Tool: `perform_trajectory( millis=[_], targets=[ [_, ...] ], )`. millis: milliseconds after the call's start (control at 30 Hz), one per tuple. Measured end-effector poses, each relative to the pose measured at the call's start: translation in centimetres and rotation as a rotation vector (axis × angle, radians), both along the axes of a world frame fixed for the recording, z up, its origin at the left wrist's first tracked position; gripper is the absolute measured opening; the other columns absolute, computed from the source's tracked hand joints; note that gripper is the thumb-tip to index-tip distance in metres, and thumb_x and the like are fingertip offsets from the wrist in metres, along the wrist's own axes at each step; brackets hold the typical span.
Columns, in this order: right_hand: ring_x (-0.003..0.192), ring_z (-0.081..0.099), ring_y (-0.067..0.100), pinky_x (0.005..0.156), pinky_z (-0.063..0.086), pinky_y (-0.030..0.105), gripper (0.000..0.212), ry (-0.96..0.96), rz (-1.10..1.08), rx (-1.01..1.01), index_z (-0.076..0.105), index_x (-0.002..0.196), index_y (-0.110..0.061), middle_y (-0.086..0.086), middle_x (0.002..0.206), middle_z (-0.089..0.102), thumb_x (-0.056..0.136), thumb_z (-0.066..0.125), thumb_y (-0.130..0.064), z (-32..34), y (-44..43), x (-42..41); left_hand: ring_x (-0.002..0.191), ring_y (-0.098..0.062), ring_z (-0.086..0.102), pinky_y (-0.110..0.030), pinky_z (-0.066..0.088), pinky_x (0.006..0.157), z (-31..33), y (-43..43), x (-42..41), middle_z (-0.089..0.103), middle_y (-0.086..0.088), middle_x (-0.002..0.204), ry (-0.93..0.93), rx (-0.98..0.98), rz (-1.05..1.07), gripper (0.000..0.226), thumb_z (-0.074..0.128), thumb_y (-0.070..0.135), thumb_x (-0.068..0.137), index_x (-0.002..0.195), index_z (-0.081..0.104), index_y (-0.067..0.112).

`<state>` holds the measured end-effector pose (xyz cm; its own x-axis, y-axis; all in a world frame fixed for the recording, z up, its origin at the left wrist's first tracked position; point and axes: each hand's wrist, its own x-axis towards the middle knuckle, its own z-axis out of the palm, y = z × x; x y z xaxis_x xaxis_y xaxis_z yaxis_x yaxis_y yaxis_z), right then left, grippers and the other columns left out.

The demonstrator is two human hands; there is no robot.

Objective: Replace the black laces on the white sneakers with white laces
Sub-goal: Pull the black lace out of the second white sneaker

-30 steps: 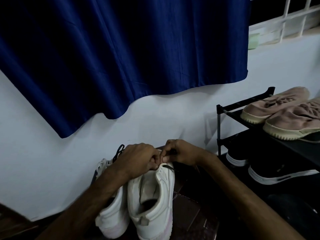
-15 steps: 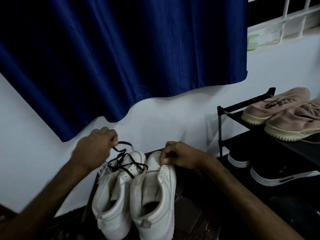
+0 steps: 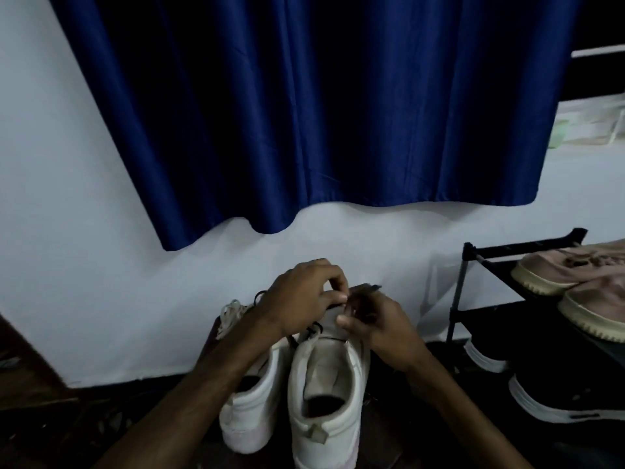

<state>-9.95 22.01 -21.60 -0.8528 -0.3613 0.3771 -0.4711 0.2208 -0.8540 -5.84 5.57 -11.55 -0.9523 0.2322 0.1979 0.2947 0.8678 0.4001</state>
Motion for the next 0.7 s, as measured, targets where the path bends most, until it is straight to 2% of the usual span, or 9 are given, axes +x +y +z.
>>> perform_trajectory(
  millis=[67, 133, 233, 300, 400, 467, 533, 633, 700],
  targets=[
    [0.084, 0.068, 0.013, 0.081, 0.054, 0.038, 0.033, -0.099, -0.045, -0.086, 0.065, 0.092, -0.031, -0.007, 0.086, 0.071, 0.070, 0.074, -0.053, -0.4, -0.4, -0.2, 0.086, -0.006, 0.057, -0.034, 0.048, 0.083, -0.2, -0.4, 0.3, 0.057, 0.015, 0.099, 0.040, -0.087, 0.065, 0.004, 0.063, 0.032, 0.091, 0.094, 0.065, 0.032],
    [0.076, 0.069, 0.010, 0.079, 0.054, 0.041, 0.025, -0.153, -0.073, 0.041, 0.070, 0.085, -0.022, -0.005, 0.077, 0.073, 0.082, 0.071, -0.046, -0.2, -0.4, -0.6, 0.091, -0.007, 0.059, -0.033, 0.047, 0.083, -0.9, -1.0, 2.1, 0.059, 0.013, 0.098, 0.119, 0.009, 0.225, 0.005, 0.060, 0.030, 0.093, 0.096, 0.063, 0.030],
    [0.056, 0.063, 0.010, 0.064, 0.051, 0.034, 0.047, -0.245, -0.209, 0.208, 0.068, 0.070, -0.013, -0.002, 0.056, 0.065, 0.093, 0.053, -0.051, 1.1, 0.5, -1.3, 0.083, -0.004, 0.062, -0.029, 0.047, 0.080, -2.4, -1.2, 5.8, 0.066, 0.012, 0.085, 0.124, 0.082, 0.365, 0.018, 0.055, 0.046, 0.093, 0.092, 0.060, 0.029],
    [0.068, 0.066, 0.024, 0.063, 0.049, 0.034, 0.057, -0.079, -0.397, 0.434, 0.063, 0.072, -0.012, 0.004, 0.064, 0.065, 0.094, 0.041, -0.060, 2.1, 1.0, -1.1, 0.091, -0.003, 0.061, -0.021, 0.041, 0.080, -3.3, -0.6, 7.4, 0.068, 0.014, 0.091, 0.116, 0.000, 0.374, 0.037, 0.044, 0.064, 0.091, 0.098, 0.061, 0.032],
    [0.082, 0.066, 0.032, 0.061, 0.043, 0.034, 0.059, 0.129, -0.635, 0.848, 0.060, 0.084, -0.012, 0.009, 0.084, 0.067, 0.094, 0.034, -0.064, 3.1, 1.0, 0.1, 0.122, -0.012, 0.044, -0.025, 0.030, 0.099, -4.4, 1.0, 8.5, 0.052, 0.011, 0.126, 0.068, -0.033, 0.385, 0.044, 0.042, 0.061, 0.093, 0.126, 0.049, 0.032],
    [0.078, 0.065, 0.028, 0.061, 0.045, 0.034, 0.047, 0.229, -0.564, 0.790, 0.057, 0.085, -0.015, 0.006, 0.082, 0.067, 0.094, 0.044, -0.059, 3.6, 0.5, 0.4, 0.128, -0.016, 0.037, -0.028, 0.030, 0.104, -5.2, 2.0, 9.0, 0.040, 0.006, 0.133, 0.012, -0.035, 0.387, 0.046, 0.046, 0.053, 0.094, 0.133, 0.039, 0.030],
    [0.073, 0.064, 0.012, 0.065, 0.048, 0.029, 0.027, 0.166, -0.250, 0.550, 0.063, 0.083, -0.022, -0.005, 0.078, 0.068, 0.090, 0.060, -0.048, 3.8, -0.5, 0.5, 0.125, -0.014, 0.036, -0.026, 0.031, 0.100, -6.1, 2.4, 9.2, 0.035, 0.008, 0.126, -0.017, 0.035, 0.404, 0.044, 0.045, 0.053, 0.086, 0.124, 0.037, 0.033],
    [0.072, 0.058, -0.013, 0.067, 0.039, 0.006, 0.005, 0.110, 0.033, 0.470, 0.074, 0.087, -0.027, -0.019, 0.074, 0.064, 0.085, 0.070, -0.030, 3.2, -2.0, 0.7, 0.117, -0.006, 0.038, -0.025, 0.033, 0.099, -7.6, 2.6, 9.5, 0.030, 0.017, 0.109, -0.029, 0.368, 0.368, 0.050, 0.042, 0.058, 0.059, 0.103, 0.039, 0.034],
    [0.072, 0.057, -0.018, 0.066, 0.037, 0.002, 0.008, 0.077, 0.091, 0.389, 0.077, 0.091, -0.018, -0.021, 0.077, 0.064, 0.084, 0.074, -0.017, 2.9, -2.2, 0.8, 0.117, -0.002, 0.041, -0.023, 0.035, 0.099, -9.4, 2.6, 9.7, 0.036, 0.025, 0.111, 0.107, 0.571, 0.319, 0.047, 0.051, 0.054, 0.062, 0.104, 0.050, 0.032]
  ],
)
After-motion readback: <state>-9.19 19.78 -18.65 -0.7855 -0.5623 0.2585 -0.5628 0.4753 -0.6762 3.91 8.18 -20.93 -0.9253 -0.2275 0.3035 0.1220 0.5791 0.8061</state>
